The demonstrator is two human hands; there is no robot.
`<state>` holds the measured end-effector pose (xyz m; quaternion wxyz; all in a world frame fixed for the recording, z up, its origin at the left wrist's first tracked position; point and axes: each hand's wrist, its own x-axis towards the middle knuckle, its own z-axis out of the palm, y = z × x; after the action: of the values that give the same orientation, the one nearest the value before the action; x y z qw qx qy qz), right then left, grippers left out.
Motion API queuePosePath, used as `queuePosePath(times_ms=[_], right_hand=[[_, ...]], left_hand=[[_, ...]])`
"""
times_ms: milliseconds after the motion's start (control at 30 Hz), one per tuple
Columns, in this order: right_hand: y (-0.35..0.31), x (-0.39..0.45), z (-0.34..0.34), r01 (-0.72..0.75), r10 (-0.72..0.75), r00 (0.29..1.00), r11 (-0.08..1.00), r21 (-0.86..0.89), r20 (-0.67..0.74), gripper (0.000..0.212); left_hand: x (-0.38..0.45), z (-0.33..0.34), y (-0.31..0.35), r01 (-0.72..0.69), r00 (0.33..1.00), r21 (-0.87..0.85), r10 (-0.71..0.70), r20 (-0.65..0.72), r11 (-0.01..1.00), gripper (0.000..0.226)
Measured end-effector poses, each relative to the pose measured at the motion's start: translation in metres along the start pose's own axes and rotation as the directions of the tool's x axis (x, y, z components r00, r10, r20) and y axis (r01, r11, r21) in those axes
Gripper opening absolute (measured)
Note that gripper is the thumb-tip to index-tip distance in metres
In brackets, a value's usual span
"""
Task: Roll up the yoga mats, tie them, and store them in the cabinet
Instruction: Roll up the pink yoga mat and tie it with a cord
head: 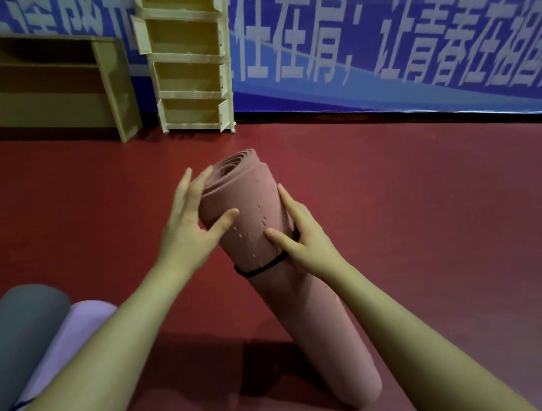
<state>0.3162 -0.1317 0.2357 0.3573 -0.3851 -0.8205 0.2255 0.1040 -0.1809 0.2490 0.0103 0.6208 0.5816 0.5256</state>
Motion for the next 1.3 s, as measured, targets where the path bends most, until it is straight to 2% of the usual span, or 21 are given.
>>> queuePosePath(times_ms=[167,300,433,567,633,733,833,933,1033,1100,1167,1233,1300], right_hand=[[-0.017,0.003,0.058,0.043,-0.045,0.993,0.999,0.021,0.112,0.085],[-0.024,-0.011,0.101,0.033,0.000,0.966,0.992,-0.121,0.259,0.108],[-0.034,-0.017,0.148,0.103,-0.033,0.951,0.971,-0.217,0.307,0.102],[-0.031,-0.032,0.208,0.199,-0.098,0.936,0.939,-0.279,0.338,0.097],[-0.027,-0.039,0.235,0.223,-0.110,0.928,0.929,-0.296,0.356,0.094],[-0.017,-0.048,0.271,0.230,-0.094,0.885,0.939,-0.254,0.456,0.082],[0.002,-0.062,0.303,0.225,-0.089,0.840,0.954,-0.195,0.536,0.064],[0.015,-0.070,0.307,0.230,-0.107,0.873,0.950,-0.210,0.475,0.055],[0.020,-0.064,0.303,0.233,-0.121,0.873,0.955,-0.186,0.472,0.054],[0.023,-0.062,0.297,0.240,-0.114,0.859,0.951,-0.196,0.499,0.060],[0.033,-0.068,0.284,0.199,-0.037,0.852,0.946,-0.257,0.523,0.075],[0.053,-0.080,0.265,0.140,0.072,0.850,0.924,-0.356,0.522,0.095],[0.078,-0.093,0.243,0.124,0.151,0.838,0.883,-0.452,0.525,0.108]], left_hand=[[-0.040,-0.046,-0.049,0.025,1.000,0.146,-0.022,-0.020,0.989,0.083],[-0.079,-0.076,-0.086,0.108,0.994,0.272,-0.099,-0.045,0.956,0.086],[-0.121,-0.096,-0.119,0.219,0.976,0.306,-0.209,-0.063,0.927,0.085],[-0.166,-0.109,-0.160,0.222,0.974,0.422,-0.216,-0.063,0.879,0.073],[-0.186,-0.114,-0.181,0.244,0.967,0.486,-0.248,-0.058,0.839,0.073],[-0.217,-0.118,-0.213,0.274,0.938,0.608,-0.347,0.003,0.745,0.072],[-0.243,-0.114,-0.239,0.240,0.888,0.738,-0.450,0.095,0.631,0.066],[-0.247,-0.106,-0.246,0.188,0.862,0.803,-0.487,0.141,0.566,0.074],[-0.241,-0.097,-0.239,0.171,0.865,0.843,-0.487,0.119,0.510,0.068],[-0.237,-0.089,-0.230,0.130,0.874,0.825,-0.456,0.166,0.550,0.068],[-0.230,-0.074,-0.219,0.020,0.879,0.785,-0.385,0.280,0.619,0.067],[-0.220,-0.055,-0.211,-0.126,0.845,0.728,-0.312,0.435,0.674,0.071],[-0.207,-0.032,-0.200,-0.277,0.775,0.674,-0.256,0.578,0.684,0.089]])
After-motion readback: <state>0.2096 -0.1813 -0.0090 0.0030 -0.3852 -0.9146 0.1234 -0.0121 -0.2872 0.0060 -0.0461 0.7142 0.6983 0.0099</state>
